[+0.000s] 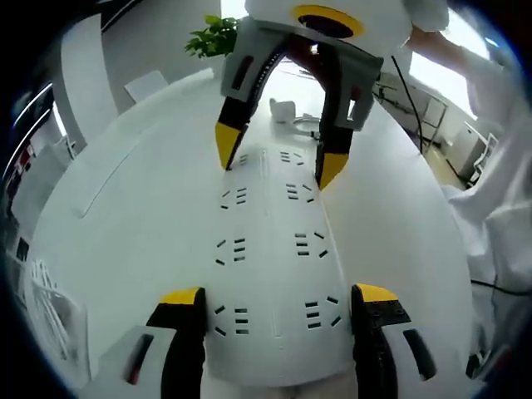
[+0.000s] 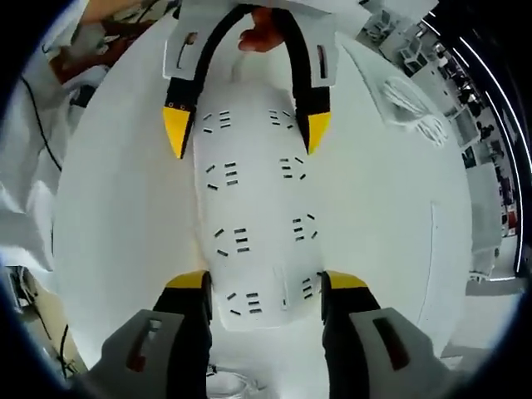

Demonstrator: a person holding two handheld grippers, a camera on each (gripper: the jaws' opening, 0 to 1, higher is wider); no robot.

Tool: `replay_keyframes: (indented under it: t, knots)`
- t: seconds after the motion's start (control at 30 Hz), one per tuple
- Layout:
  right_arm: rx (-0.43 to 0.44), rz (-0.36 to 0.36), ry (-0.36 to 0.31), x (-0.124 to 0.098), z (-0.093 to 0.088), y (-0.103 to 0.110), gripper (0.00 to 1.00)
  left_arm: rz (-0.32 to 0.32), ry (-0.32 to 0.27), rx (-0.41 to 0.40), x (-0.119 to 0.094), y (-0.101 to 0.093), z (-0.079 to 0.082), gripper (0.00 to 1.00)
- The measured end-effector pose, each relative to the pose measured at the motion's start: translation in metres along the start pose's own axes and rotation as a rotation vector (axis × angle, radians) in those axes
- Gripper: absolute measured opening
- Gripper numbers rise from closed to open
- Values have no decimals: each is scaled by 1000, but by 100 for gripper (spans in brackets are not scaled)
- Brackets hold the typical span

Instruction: Straighten the power strip on the desk, plug the charger into it

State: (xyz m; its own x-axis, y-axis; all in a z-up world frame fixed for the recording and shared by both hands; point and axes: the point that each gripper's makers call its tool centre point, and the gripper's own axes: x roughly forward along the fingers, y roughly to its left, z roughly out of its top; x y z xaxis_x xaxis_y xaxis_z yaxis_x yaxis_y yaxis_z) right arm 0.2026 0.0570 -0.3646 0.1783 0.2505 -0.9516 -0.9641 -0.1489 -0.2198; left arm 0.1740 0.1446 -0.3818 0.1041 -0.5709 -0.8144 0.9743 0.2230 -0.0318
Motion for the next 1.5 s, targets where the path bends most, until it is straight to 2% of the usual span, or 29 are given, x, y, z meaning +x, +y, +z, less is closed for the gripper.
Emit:
replay_keyframes:
  t: [0.23, 0.3, 0.4, 0.53, 0.83, 1.5]
  knots:
    - [-15, 38, -32, -1, 0, -2, 52, -1, 4, 3, 0, 0, 0, 72]
    - [-14, 35, -39, -1, 0, -5, 55, -2, 1, 3, 1, 0, 0, 72]
    - [9, 34, -27, 2, -4, -9, 59, -3, -1, 3, 1, 0, 0, 72]
    - [-27, 60, 29, 12, -14, -6, 62, -4, 0, 5, 1, 1, 0, 72]
    - [-13, 84, 45, 16, -13, -3, 61, -7, -4, 7, 1, 1, -1, 72]
    - [83, 67, 75, 10, -13, 8, 61, -43, 7, 55, 1, 3, 0, 72]
